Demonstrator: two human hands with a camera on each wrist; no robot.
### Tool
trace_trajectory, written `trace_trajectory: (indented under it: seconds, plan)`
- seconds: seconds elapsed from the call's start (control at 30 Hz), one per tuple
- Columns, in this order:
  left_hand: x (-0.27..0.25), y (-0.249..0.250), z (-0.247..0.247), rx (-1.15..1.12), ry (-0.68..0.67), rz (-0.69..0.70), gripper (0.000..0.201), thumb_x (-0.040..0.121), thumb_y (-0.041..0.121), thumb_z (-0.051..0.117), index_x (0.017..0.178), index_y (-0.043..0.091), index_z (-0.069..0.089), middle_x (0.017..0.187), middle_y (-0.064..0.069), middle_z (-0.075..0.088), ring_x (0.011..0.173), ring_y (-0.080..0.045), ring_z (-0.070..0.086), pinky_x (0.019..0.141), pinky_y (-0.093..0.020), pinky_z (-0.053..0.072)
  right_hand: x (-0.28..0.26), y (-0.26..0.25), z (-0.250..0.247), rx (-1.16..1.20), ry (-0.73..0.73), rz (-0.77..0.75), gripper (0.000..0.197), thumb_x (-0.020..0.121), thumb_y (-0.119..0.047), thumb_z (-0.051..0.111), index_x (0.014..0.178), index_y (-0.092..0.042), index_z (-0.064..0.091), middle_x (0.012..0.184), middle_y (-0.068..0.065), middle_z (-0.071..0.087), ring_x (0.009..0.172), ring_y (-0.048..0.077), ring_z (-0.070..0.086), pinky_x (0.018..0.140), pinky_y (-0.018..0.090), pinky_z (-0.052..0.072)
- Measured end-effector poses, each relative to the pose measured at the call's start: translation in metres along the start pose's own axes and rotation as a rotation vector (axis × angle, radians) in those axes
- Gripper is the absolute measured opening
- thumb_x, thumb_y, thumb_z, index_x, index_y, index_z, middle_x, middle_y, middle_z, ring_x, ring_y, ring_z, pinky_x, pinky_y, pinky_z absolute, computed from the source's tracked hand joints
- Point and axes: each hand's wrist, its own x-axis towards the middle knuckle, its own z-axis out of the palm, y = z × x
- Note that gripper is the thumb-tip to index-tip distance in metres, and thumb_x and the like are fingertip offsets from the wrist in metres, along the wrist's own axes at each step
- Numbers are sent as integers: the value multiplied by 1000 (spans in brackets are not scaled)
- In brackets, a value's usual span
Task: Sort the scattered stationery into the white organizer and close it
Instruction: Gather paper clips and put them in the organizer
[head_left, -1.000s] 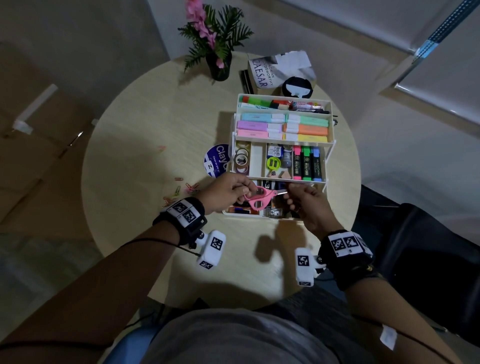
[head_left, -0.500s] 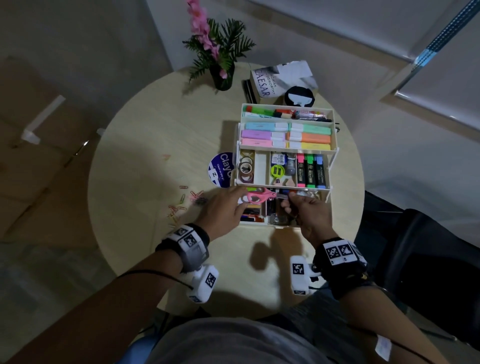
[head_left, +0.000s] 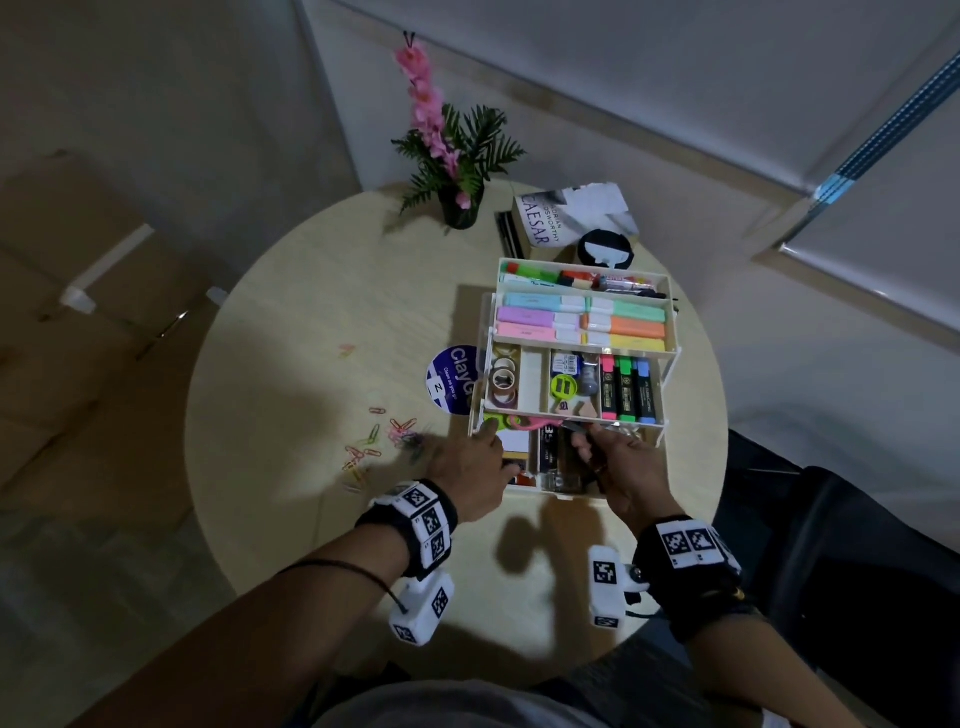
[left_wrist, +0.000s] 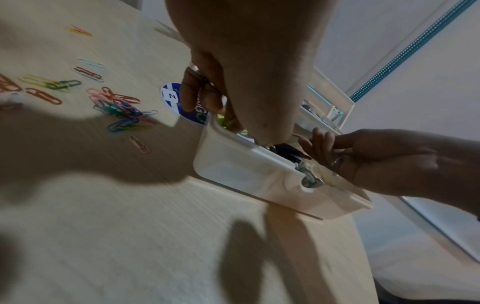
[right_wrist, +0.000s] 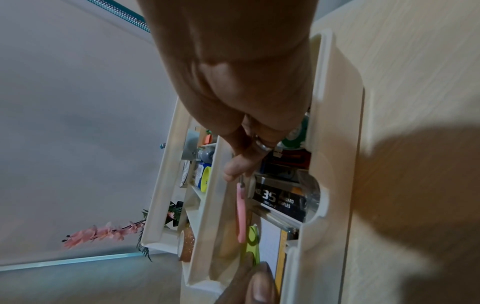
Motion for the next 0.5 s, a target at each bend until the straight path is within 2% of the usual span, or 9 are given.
trace_trajectory:
  seconds: [0.07,0.13,0.2,0.27,0.37,0.5]
  plan:
    - [-2,-2,1,31,-30,64,47,113,39,27,142,16,56,158,-17,42,138,-34,50,65,-41,40,-1,-1,2,-3,-16,-15,16,103,-1,56,97,7,69,79,21,72,61,21,65,58,26,58]
    - [-5,-5,3,19,-25,62,43,113,38,31,141,16,56,159,-17,41,138,-31,49,73,-42,50,-2,0,3,-30,-44,-34,18,104,0,54,92,5,68,77,21,69,61,23,62,60,29,57]
    - [-9,-6,6,-5,-9,62,40,112,37,34,140,19,57,159,-16,41,136,-31,50,84,-49,55,-2,4,4,-77,-69,-37,20,105,-2,53,94,6,67,75,19,67,61,23,57,62,31,54]
    - [-9,-7,14,-62,-11,32,44,112,43,32,142,20,55,165,-13,34,130,-34,55,87,-51,54,0,7,5,-116,-73,-28,18,105,-4,53,100,6,67,77,18,67,62,24,55,61,32,52]
    - [-7,-8,28,-153,-14,-55,64,106,60,24,143,14,48,172,-6,18,115,-37,64,88,-49,49,1,10,6,-155,-54,-13,17,105,-7,55,104,5,68,82,20,69,58,21,56,56,30,52]
    - [-8,-10,39,-175,11,-57,71,105,64,22,147,12,44,173,-5,14,112,-38,64,92,-51,48,-3,10,8,-204,-19,-18,19,105,-10,58,100,4,70,82,20,74,54,19,59,56,31,54]
